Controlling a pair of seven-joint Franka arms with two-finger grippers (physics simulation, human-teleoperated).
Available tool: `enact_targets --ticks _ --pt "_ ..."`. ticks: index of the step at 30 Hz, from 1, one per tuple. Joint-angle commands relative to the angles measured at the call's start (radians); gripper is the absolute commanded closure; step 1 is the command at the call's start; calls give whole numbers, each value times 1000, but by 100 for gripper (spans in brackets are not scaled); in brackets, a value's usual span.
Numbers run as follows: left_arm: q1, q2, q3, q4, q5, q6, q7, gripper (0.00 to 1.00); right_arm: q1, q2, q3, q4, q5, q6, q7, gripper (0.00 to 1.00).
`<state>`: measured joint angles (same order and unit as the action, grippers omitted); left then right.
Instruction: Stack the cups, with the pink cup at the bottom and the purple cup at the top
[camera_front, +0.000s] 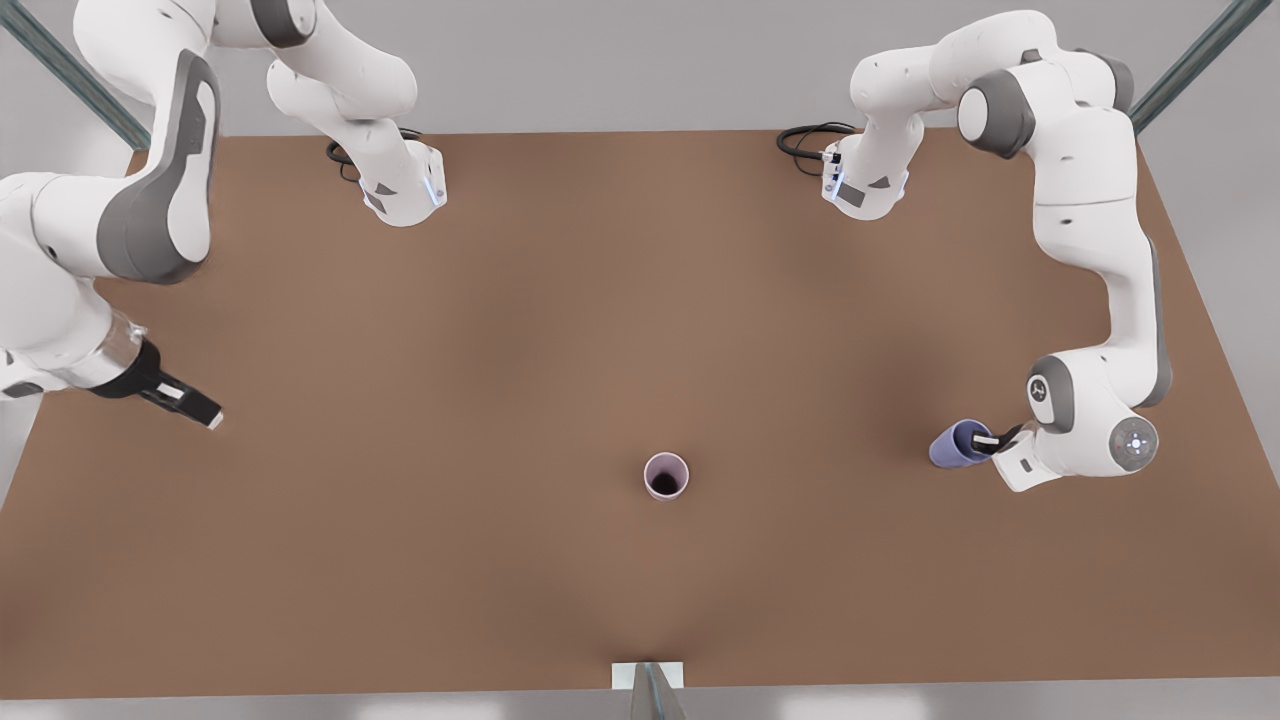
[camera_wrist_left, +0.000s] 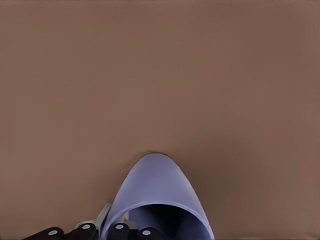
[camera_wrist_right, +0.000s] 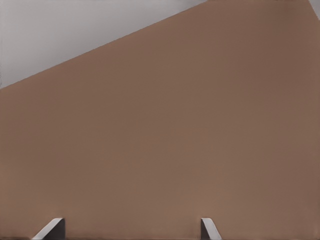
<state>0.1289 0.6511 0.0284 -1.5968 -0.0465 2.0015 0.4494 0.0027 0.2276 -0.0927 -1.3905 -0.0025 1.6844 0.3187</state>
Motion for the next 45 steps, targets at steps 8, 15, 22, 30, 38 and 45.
enact_targets --ticks 8,15,22,30,38,45 --pt "-181 -154 -257 112 -19 -296 -797 79 -6 2 -4 22 19 -89 -512 0" --pt "-354 39 -355 393 -13 -175 -1281 79 -10 4 -4 24 25 -86 -513 0" --pt "-391 125 -349 451 -9 75 -1466 79 -12 4 -4 24 25 -86 -513 0" --pt "-414 154 -346 451 -7 207 -1557 79 -12 6 -4 24 25 -86 -513 0" --pt "-419 142 -348 437 -1 105 -1551 79 -13 7 -4 24 25 -85 -512 0" --pt "-422 137 -354 422 -3 56 -1540 79 -12 9 -6 24 24 -85 -512 0"
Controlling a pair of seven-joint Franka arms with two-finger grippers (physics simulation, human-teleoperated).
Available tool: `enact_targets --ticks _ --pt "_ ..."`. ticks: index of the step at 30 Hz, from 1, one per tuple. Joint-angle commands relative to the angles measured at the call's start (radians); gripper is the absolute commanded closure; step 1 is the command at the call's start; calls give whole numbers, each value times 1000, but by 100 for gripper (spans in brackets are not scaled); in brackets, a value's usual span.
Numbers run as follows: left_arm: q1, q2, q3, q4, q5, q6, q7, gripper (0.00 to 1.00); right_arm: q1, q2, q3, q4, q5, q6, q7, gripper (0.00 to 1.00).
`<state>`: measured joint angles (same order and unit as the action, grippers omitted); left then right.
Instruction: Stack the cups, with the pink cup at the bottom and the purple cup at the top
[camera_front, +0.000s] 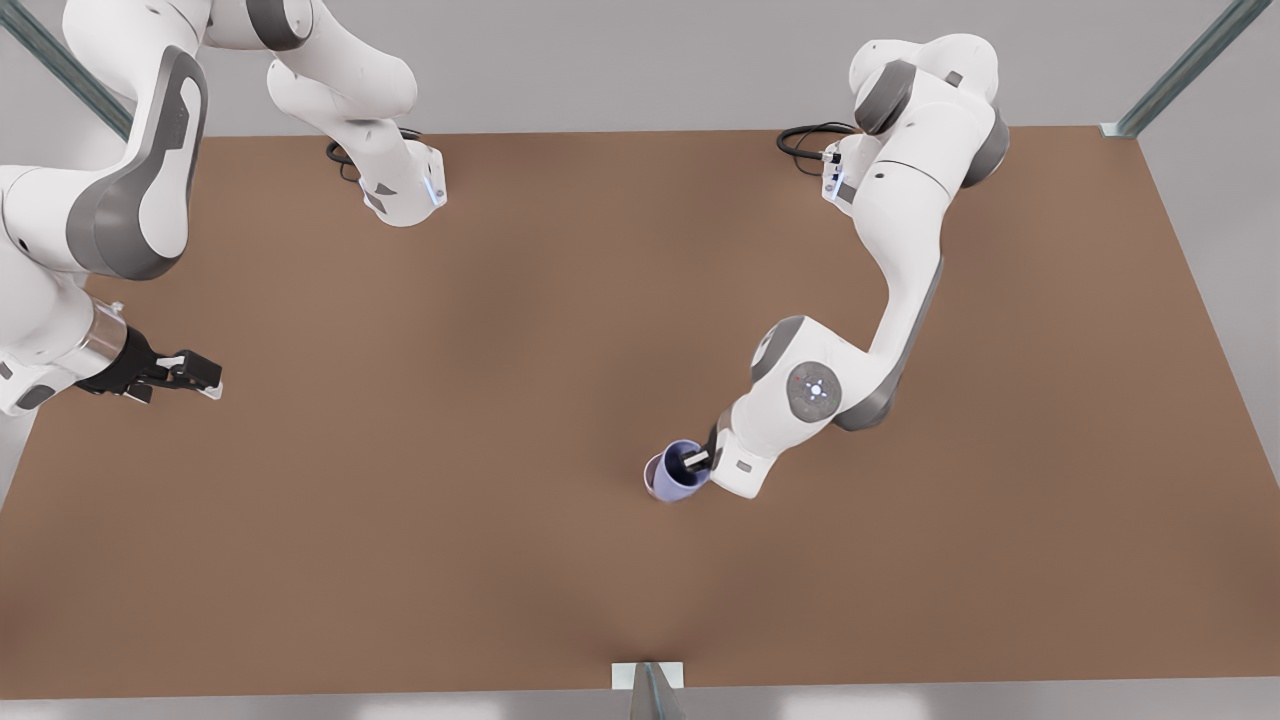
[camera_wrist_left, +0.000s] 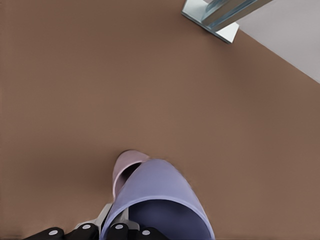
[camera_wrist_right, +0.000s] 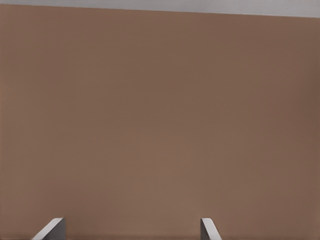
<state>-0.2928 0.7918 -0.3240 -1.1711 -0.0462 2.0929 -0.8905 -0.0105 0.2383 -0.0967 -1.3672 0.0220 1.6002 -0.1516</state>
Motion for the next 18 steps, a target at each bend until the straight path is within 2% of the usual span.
enact_targets --ticks 1,18 --pt "-2 -3 -3 -4 -3 -42 -200 79 1 1 0 0 1 0 -42 0" --pt "-12 17 -1 -22 -3 -22 -192 79 0 1 -1 2 0 0 -42 0"
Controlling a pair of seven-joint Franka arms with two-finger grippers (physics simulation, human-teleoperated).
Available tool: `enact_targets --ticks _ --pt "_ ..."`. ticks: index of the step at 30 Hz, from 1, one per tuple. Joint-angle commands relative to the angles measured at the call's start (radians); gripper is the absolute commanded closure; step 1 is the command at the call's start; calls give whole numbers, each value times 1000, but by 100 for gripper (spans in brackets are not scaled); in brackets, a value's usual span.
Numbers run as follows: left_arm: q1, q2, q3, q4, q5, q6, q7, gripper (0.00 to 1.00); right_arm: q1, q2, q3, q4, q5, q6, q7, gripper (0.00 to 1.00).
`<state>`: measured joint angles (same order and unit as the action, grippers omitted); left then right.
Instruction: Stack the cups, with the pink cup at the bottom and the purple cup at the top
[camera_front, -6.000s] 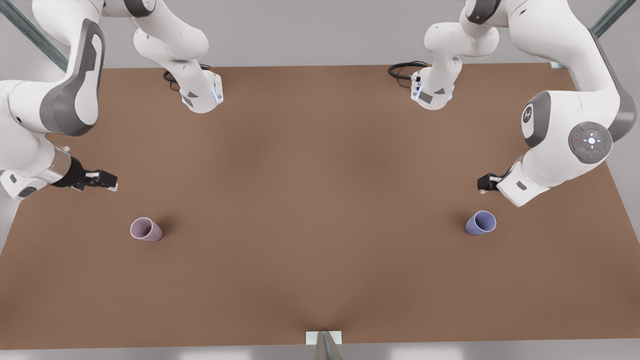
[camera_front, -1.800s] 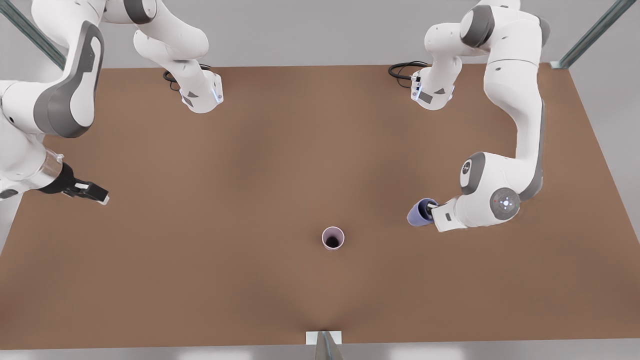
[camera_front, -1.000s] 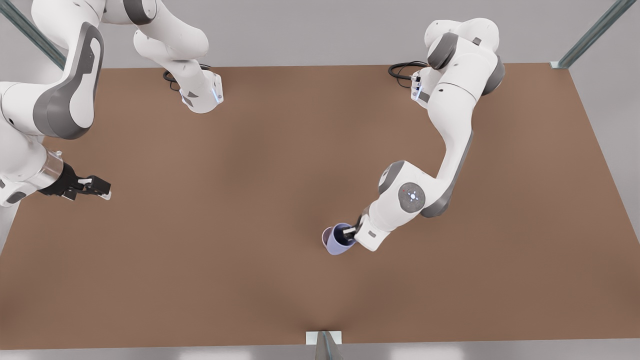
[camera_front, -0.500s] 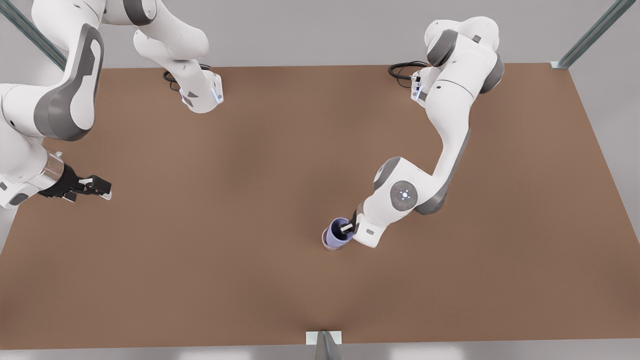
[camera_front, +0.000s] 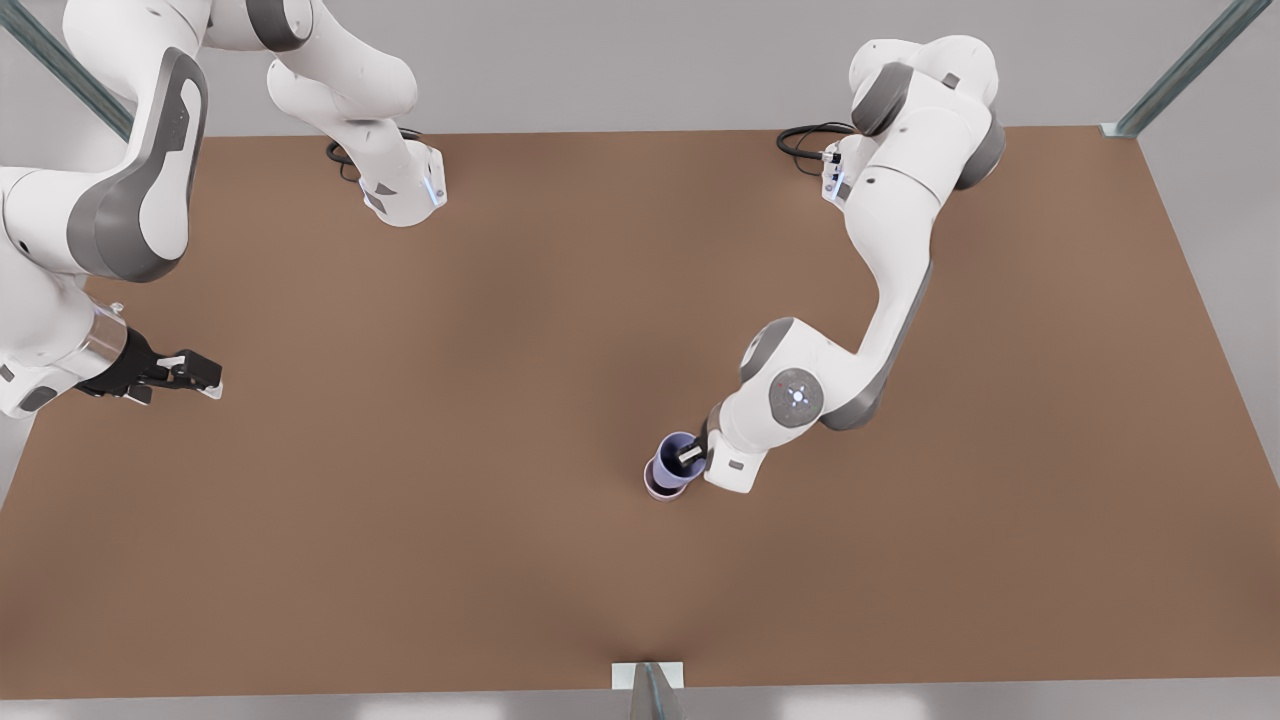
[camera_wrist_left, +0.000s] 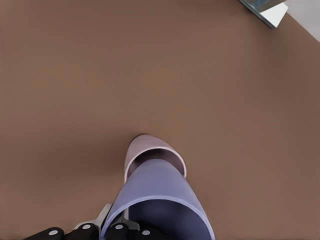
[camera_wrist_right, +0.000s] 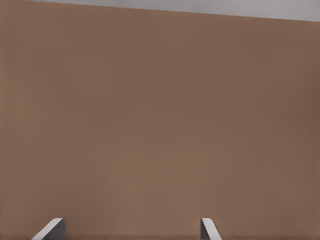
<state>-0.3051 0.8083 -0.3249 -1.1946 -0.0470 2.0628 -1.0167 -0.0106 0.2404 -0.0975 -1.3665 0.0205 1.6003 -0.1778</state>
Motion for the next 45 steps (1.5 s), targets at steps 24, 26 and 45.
enact_targets --ticks 24,26,45 --pt "0 22 1 3 -2 33 -57 54 0 2 -1 14 -1 7 -15 0" --pt "0 18 1 6 -2 28 -60 54 -2 2 -1 15 -1 7 -15 0" --pt "17 -274 303 12 -1 -550 768 0 -3 -1 -1 15 -5 7 -15 0"
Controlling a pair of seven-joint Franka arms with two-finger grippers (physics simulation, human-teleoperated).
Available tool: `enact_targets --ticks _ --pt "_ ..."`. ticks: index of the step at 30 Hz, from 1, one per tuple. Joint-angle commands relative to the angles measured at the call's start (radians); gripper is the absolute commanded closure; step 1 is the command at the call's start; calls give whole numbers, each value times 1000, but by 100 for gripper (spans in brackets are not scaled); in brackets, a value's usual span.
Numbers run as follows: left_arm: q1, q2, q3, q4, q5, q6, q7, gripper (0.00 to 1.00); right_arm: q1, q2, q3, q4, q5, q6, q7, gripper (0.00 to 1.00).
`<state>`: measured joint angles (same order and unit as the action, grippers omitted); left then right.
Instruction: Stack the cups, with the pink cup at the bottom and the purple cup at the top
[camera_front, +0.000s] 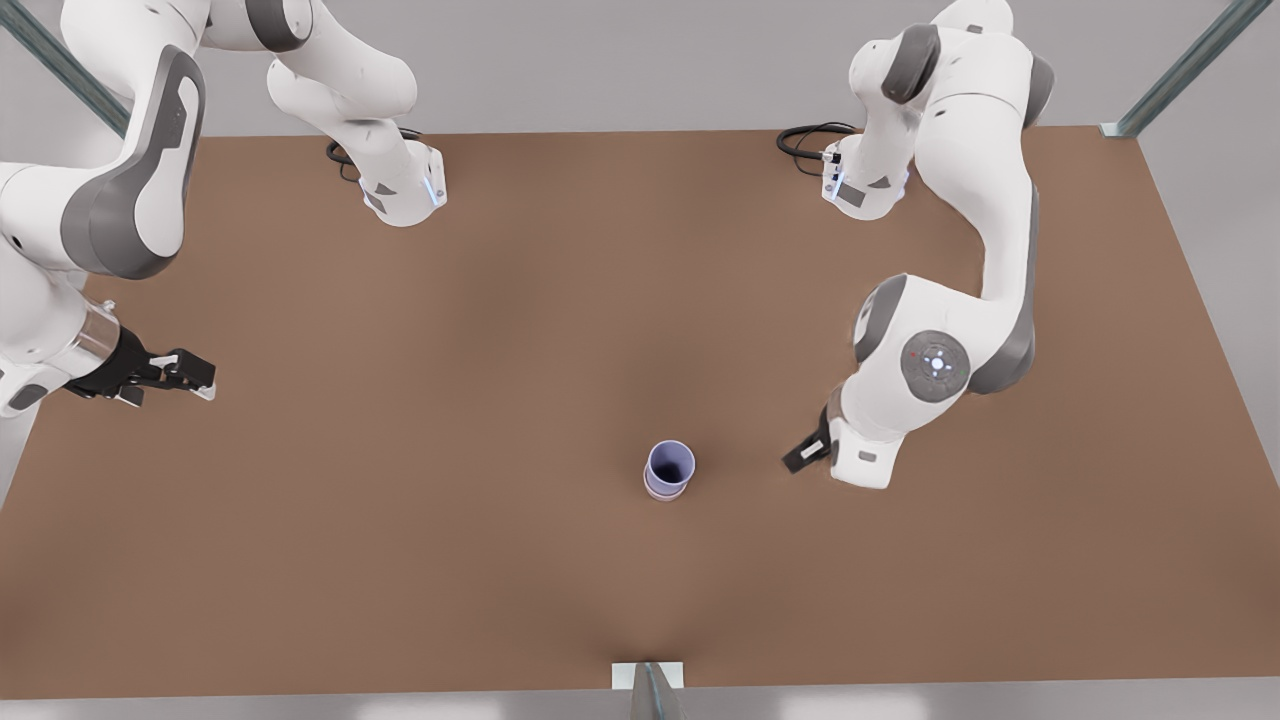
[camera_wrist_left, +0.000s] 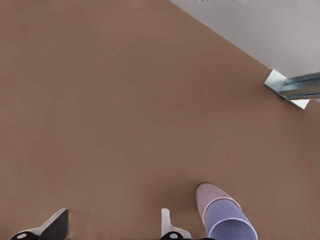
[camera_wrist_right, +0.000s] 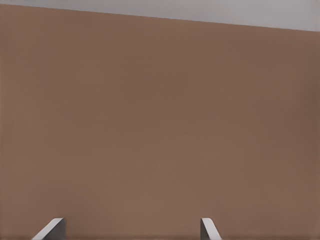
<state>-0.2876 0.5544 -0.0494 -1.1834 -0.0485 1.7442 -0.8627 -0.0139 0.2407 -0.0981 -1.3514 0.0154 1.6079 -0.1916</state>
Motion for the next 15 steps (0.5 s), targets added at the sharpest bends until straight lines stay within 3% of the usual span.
enact_targets --ticks 1,5,12,15 --pt "-1 -47 51 1 3 -255 637 0 -1 -1 -2 0 -2 0 -2 0" --pt "22 -162 65 -48 125 -281 665 0 -5 -1 -2 1 1 0 -2 0" --pt "263 -264 -180 -99 150 -261 904 0 -6 0 -2 6 3 0 -2 0" --pt "272 -297 -190 -179 157 -174 898 0 -3 2 -2 6 1 1 -2 0"
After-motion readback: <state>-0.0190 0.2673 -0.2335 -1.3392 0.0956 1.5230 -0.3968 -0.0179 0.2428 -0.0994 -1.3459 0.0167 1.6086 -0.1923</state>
